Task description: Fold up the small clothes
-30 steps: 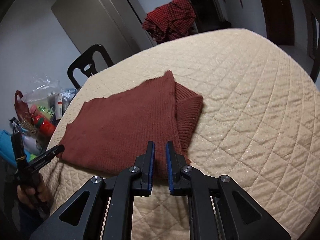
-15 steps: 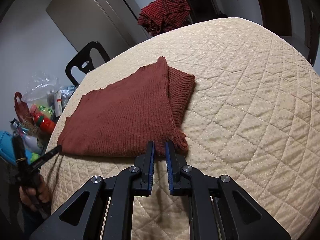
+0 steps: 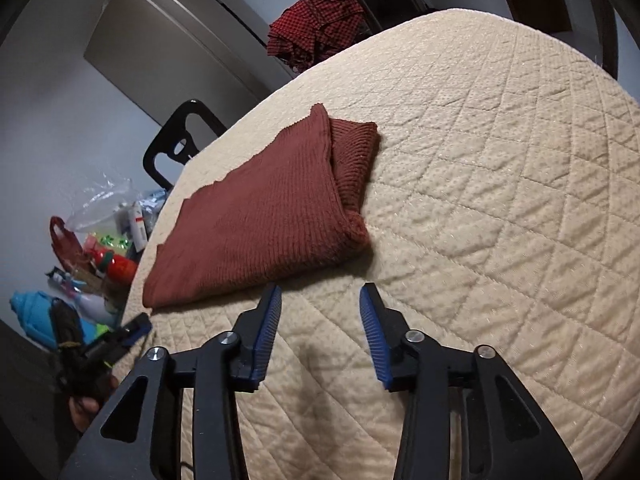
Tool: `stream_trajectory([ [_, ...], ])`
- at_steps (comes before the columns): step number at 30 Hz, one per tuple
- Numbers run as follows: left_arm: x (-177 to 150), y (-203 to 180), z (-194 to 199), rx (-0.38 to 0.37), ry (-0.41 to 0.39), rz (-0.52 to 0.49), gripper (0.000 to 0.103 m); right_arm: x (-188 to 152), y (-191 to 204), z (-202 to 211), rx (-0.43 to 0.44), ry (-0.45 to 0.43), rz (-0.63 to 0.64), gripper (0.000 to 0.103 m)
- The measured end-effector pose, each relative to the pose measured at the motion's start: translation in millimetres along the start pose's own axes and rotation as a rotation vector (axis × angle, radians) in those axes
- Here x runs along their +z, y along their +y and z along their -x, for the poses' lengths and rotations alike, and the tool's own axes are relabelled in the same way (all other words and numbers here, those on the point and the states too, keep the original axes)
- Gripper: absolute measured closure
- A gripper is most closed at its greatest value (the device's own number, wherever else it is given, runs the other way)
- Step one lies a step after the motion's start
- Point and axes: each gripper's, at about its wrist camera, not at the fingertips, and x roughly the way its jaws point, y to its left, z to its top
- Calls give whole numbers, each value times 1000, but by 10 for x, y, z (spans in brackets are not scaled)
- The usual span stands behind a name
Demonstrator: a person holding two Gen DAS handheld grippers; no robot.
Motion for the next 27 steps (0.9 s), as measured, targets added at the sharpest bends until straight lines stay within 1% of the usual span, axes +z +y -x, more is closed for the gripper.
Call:
stream_trajectory([
  [3, 77, 8, -51, -22, -17, 36, 50, 74, 2, -69, 4, 2, -23, 59],
  [4, 96, 17, -65, -29, -22, 50, 48, 99, -1, -97, 8, 2, -33, 59],
  [6, 136, 41, -106, -29, -29, 80, 48, 139, -4, -139, 15, -3, -42, 58],
  [8, 167, 65, -130, -46, -46, 112, 46, 179, -13, -163, 20, -16, -54, 58],
  [11, 175, 104, -127, -52, -61, 133, 46, 213, -53, -178, 42, -28, -87, 58],
  [13, 196, 134, -135, -57, -69, 148, 49, 231, -76, -187, 57, -35, -108, 58],
  [14, 206, 138, -137, -50, -71, 152, 51, 233, -77, -190, 59, -37, -112, 58],
  [16, 229, 157, -155, -24, -70, 157, 68, 239, -66, -196, 55, -39, -110, 59],
  [18, 236, 197, -176, -18, -67, 170, 74, 241, -48, -213, 34, -35, -99, 71],
  [19, 239, 201, -179, -18, -67, 170, 76, 245, -51, -237, 23, -27, -98, 81],
  [20, 240, 194, -181, -11, -67, 165, 77, 253, -61, -259, 21, -21, -102, 85],
  [22, 245, 170, -182, -8, -63, 149, 87, 268, -76, -268, 27, -21, -107, 87],
  [25, 250, 127, -118, -10, -63, 129, 90, 282, -60, -199, 34, -32, -96, 90],
  [27, 249, 112, -23, -22, -71, 113, 91, 277, -46, -96, 54, -40, -92, 91],
])
